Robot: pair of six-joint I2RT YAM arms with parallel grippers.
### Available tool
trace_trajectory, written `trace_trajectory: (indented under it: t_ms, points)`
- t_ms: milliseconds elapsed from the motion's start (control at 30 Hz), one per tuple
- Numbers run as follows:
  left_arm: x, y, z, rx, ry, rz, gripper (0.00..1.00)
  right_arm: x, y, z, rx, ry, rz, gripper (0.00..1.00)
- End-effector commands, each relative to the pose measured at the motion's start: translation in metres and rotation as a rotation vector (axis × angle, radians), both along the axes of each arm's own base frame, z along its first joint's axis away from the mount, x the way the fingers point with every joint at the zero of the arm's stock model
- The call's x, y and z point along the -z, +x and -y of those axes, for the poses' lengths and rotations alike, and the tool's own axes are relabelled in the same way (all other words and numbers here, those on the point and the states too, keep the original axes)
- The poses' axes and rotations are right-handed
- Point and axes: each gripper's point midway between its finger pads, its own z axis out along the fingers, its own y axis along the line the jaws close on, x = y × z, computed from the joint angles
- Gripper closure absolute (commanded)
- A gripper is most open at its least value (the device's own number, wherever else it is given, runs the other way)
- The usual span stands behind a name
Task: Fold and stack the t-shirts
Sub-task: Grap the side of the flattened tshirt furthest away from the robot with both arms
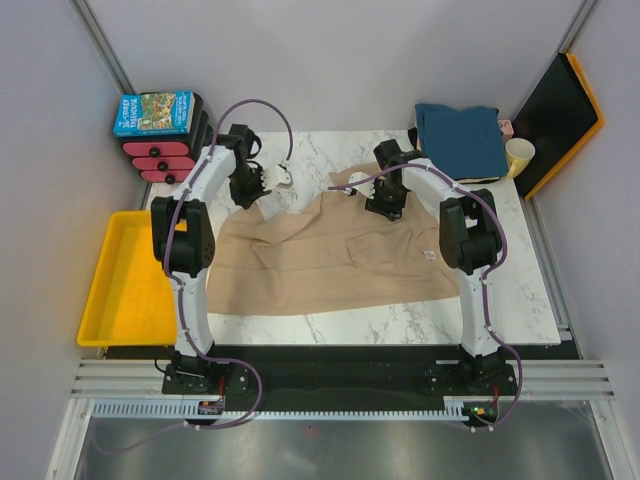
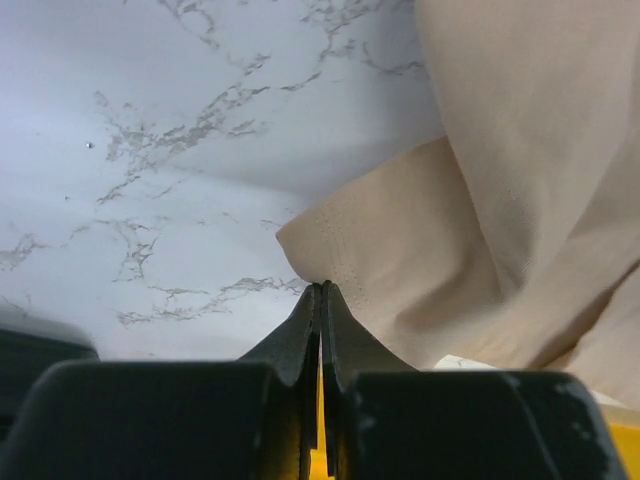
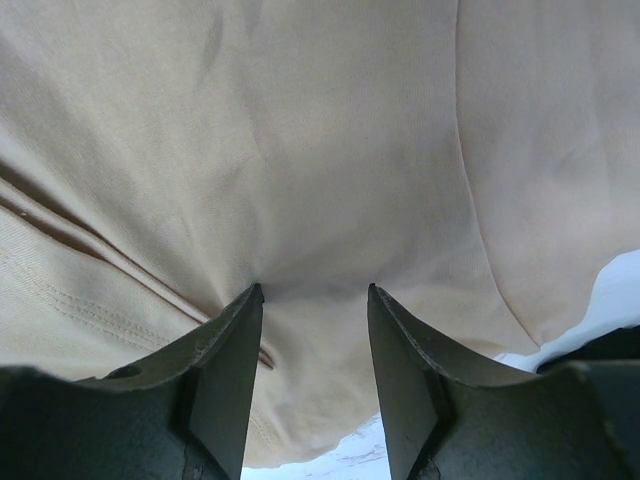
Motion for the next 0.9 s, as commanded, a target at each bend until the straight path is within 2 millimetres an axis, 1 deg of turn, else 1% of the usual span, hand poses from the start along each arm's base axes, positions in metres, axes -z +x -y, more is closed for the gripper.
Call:
trace_trajectory:
  t_ms: [0,33,100,133,200,233,300,533,567,633,700,767,800,867]
  points:
    - [-0.016,0.029,-0.019,-0.120,0.067,0.163,0.98,0.028,-0.022,0.001,-0.013,-0.017,-0.087,0.46]
    - [-0.018,0.038,-0.020,-0.135,0.070,0.201,0.98,0.028,-0.022,0.001,-0.011,-0.018,-0.087,0.45]
    - [-0.018,0.045,-0.026,-0.177,0.089,0.233,0.98,0.029,-0.021,0.000,-0.007,-0.019,-0.082,0.46]
    - [-0.021,0.055,-0.026,-0.197,0.081,0.275,0.98,0.027,-0.019,0.000,-0.005,-0.018,-0.076,0.46]
    - [-0.022,0.060,-0.034,-0.236,0.116,0.305,0.98,0.026,-0.016,-0.001,0.001,-0.015,-0.064,0.46]
    - [-0.022,0.067,-0.036,-0.249,0.121,0.336,0.98,0.026,-0.014,0.000,0.006,-0.014,-0.060,0.45]
    - [-0.022,0.072,-0.042,-0.271,0.149,0.363,0.98,0.027,-0.013,-0.001,0.007,-0.017,-0.059,0.45]
    - [-0.007,0.072,-0.055,-0.308,0.228,0.362,0.98,0.025,-0.010,0.000,0.015,-0.021,-0.043,0.45]
    - [0.000,0.071,-0.060,-0.316,0.258,0.352,0.98,0.024,-0.009,0.000,0.017,-0.021,-0.040,0.44]
    - [0.005,0.070,-0.063,-0.323,0.278,0.341,0.98,0.023,-0.008,-0.001,0.025,-0.013,-0.038,0.43]
    - [0.009,0.070,-0.068,-0.338,0.303,0.341,0.98,0.023,-0.008,-0.002,0.027,-0.011,-0.038,0.43]
    - [0.008,0.071,-0.073,-0.365,0.330,0.358,0.98,0.023,-0.009,-0.002,0.033,-0.010,-0.042,0.42]
    - [0.008,0.074,-0.073,-0.373,0.332,0.367,0.94,0.023,-0.009,-0.002,0.033,-0.010,-0.040,0.42]
    - [0.007,0.076,-0.072,-0.376,0.322,0.376,0.80,0.024,-0.011,-0.002,0.037,-0.006,-0.045,0.42]
